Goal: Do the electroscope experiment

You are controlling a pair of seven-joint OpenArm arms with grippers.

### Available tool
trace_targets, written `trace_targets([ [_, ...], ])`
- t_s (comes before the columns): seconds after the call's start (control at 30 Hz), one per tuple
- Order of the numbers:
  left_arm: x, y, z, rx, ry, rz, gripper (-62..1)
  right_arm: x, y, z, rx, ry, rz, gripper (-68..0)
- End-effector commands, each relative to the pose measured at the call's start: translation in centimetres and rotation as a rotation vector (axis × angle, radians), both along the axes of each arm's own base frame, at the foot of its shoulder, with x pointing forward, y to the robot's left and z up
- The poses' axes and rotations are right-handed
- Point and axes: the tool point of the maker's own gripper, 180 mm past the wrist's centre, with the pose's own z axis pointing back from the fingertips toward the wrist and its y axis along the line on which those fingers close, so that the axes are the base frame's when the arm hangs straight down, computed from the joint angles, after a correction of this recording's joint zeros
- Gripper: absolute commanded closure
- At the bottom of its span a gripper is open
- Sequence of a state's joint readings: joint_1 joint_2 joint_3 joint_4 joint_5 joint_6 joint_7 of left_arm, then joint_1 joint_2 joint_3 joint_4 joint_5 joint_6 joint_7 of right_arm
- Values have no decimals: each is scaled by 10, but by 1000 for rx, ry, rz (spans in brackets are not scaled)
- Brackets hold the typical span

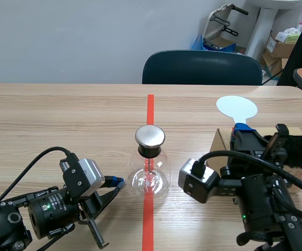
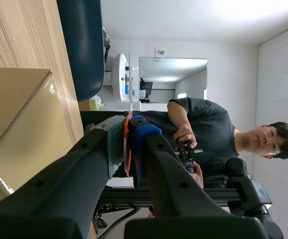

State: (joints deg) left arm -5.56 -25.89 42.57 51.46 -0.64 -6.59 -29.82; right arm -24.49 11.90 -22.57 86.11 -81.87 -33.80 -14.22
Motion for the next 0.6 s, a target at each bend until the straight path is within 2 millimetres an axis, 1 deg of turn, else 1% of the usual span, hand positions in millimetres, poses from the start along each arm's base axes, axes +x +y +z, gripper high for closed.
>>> trace_targets([
  [0.0,3,-6,9,-32,-19,-1,-34,3,1,10,-1,-35,16,-17],
  [0.3,3,-6,9,-32,-19,-1,-34,-4,35,9,-16,-30,210,-17],
  [0.57,3,-6,9,-32,-19,-1,-34,-17,70,7,-33,-23,414,-17],
])
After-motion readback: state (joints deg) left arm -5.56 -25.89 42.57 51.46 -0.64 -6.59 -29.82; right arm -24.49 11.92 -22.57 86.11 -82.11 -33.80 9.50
